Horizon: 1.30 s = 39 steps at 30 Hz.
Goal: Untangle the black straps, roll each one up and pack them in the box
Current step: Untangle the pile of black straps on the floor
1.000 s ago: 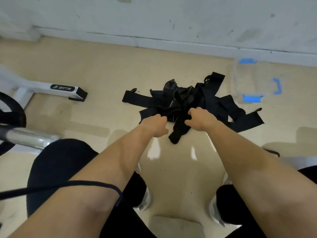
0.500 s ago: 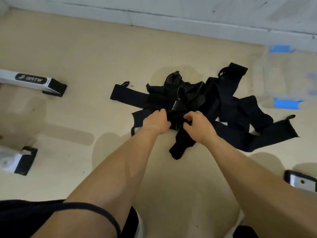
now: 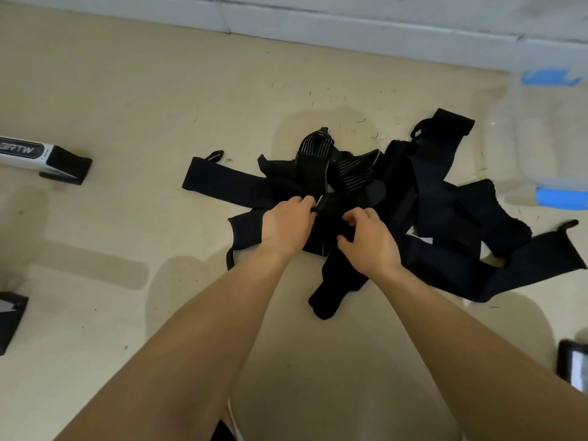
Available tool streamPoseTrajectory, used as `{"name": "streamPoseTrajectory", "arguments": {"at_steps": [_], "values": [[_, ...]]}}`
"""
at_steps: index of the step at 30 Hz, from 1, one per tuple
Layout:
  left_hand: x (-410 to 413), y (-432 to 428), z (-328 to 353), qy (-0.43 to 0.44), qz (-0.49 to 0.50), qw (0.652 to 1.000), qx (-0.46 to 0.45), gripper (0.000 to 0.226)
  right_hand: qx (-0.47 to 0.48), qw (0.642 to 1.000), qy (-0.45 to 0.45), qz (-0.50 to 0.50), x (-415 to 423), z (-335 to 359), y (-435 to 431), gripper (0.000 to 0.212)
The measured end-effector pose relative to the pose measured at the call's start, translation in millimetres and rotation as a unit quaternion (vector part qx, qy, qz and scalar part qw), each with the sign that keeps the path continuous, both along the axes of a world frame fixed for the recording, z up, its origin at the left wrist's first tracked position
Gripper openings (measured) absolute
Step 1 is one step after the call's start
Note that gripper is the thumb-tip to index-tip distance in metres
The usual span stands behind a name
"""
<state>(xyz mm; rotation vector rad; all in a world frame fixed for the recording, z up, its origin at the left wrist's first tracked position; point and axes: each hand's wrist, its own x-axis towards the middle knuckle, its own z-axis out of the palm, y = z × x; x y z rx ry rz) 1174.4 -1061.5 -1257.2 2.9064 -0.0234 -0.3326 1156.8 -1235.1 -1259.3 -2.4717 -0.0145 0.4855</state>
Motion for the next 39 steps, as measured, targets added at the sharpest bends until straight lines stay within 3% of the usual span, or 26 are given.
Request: {"name": "streamPoseTrajectory", "arguments": {"at_steps": [4, 8, 11, 15, 18, 21, 25, 30, 34, 37, 39], "values": [[-4.8, -4.9, 9.8, -0.063, -0.008, 0.998, -0.010, 0.028, 0.007, 0.999, -0.030, -0.016, -9.0, 4.8, 1.7, 0.042], [-11.3, -5.6, 27.9, -0.083, -0.004, 0.996, -0.022, 0.027, 0.021, 0.989, -0.100, -0.110, -16.0, 17.8, 4.8, 0.036], [-15.8, 5.8, 36.5, -0.062, 0.004, 0.998, -0.020, 0.027, 0.081, 0.982, -0.018, -0.168, -9.6, 20.9, -6.5, 0.054], [-24.7, 19.0, 40.0, -0.001, 0.011, 0.998, -0.058, 0.025, 0.132, 0.979, 0.059, -0.145, -3.5, 22.0, -12.4, 0.067], [-31.2, 23.7, 42.0, 0.022, 0.013, 0.997, -0.071, 0.024, 0.008, 0.993, 0.106, -0.053, -0.2, 16.7, -12.4, 0.072], [-35.4, 28.2, 44.5, 0.013, 0.066, 0.996, -0.057, 0.024, -0.122, 0.981, 0.140, 0.052, -4.9, 7.0, -20.8, 0.073], [-37.8, 53.6, 46.6, -0.027, 0.216, 0.974, -0.057, 0.022, -0.172, 0.972, 0.148, 0.057, -10.0, -2.8, -29.0, 0.069], [-41.7, 64.0, 42.7, 0.027, 0.244, 0.968, -0.053, 0.023, -0.205, 0.976, 0.069, 0.038, -16.6, 5.7, -17.9, 0.066], [-41.5, 44.7, 36.6, 0.041, 0.217, 0.964, -0.148, 0.024, -0.119, 0.991, -0.055, 0.035, -26.0, 17.1, 12.6, 0.042], [-37.4, 36.5, 39.0, 0.067, 0.187, 0.963, -0.181, 0.023, -0.016, 0.998, 0.056, 0.004, -29.1, 25.8, 42.3, 0.048], [-36.1, 34.2, 41.2, 0.067, 0.188, 0.960, -0.197, 0.024, 0.004, 0.998, 0.067, -0.013, -29.3, 25.5, 50.2, 0.056]]}}
